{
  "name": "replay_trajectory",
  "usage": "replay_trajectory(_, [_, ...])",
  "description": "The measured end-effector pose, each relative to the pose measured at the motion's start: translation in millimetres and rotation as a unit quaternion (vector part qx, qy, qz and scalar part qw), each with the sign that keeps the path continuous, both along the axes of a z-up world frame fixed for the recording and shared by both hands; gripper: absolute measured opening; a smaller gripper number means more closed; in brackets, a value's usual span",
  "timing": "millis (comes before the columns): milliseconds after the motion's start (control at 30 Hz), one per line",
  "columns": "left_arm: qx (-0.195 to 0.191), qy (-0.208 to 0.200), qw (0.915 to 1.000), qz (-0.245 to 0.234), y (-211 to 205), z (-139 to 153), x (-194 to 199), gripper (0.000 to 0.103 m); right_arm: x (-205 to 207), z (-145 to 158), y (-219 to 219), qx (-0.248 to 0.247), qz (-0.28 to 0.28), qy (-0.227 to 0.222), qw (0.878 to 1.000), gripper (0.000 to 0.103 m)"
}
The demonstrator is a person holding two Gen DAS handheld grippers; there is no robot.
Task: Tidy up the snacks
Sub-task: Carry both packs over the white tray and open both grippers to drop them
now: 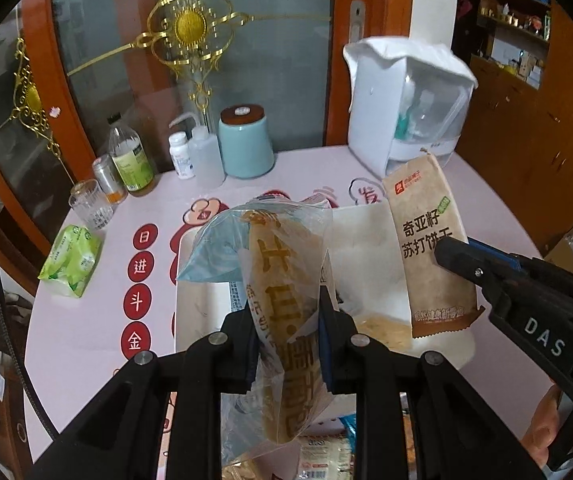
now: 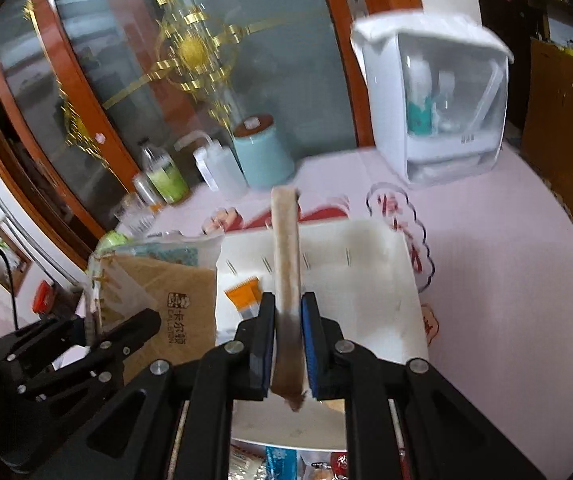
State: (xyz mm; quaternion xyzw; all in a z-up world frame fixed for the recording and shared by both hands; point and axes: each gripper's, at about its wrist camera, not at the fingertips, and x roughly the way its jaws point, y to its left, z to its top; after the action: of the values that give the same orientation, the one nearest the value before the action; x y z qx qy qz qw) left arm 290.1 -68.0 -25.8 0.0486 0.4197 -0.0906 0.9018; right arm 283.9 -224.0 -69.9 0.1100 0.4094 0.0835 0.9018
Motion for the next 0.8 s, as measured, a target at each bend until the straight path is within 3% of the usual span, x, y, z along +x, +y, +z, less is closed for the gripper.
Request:
replay_trajectory(67, [0.003, 0.013, 0.9999, -0.001, 0.2, -11.8, 8.9, 0.026, 8.1, -14.3, 2.2, -0.003, 0.002, 0.028, 1.000, 0.019])
replay_trajectory(100, [0.005, 0.020, 0.9998, -0.003, 0.2, -17.0, 11.9, 0.034, 10.0, -17.6, 3.0, -0.007, 0.001, 0.034, 0.999, 0.026])
replay_trajectory(133, [0.002, 0.027, 0.9996, -0.006, 0.6, -21.4, 15.3, 0.056, 10.6, -21.3, 2.6, -0.013, -0.007, 0.040, 0.999, 0.034])
replay_trajectory(200, [0.003, 0.027, 0.9996, 0.002, 3.4, -25.7, 17.5, 0.085, 10.4, -25.1, 0.0, -0.012, -0.010, 0.043, 0.999, 0.038])
replay_trajectory(267, [0.009, 0.008, 0.9999, 0.010, 7.0, -25.8, 16.0, 0.086, 7.5, -26.8, -1.3, -0.013, -0.012, 0.044, 0.999, 0.038])
replay_trajectory(533, [0.017, 0.011, 0.9997, 0.017, 12.8, -25.0, 7.1, 0.087, -7.8, -17.1, -2.1, -0.025, -0.010, 0.029, 0.999, 0.038])
replay_trajectory(800, [-0.007, 0.002, 0.9996, 0.028, 24.3, -8.3, -19.2, 0.087, -37.6, -9.3, -6.5, -0.028, -0.005, 0.023, 0.999, 0.038])
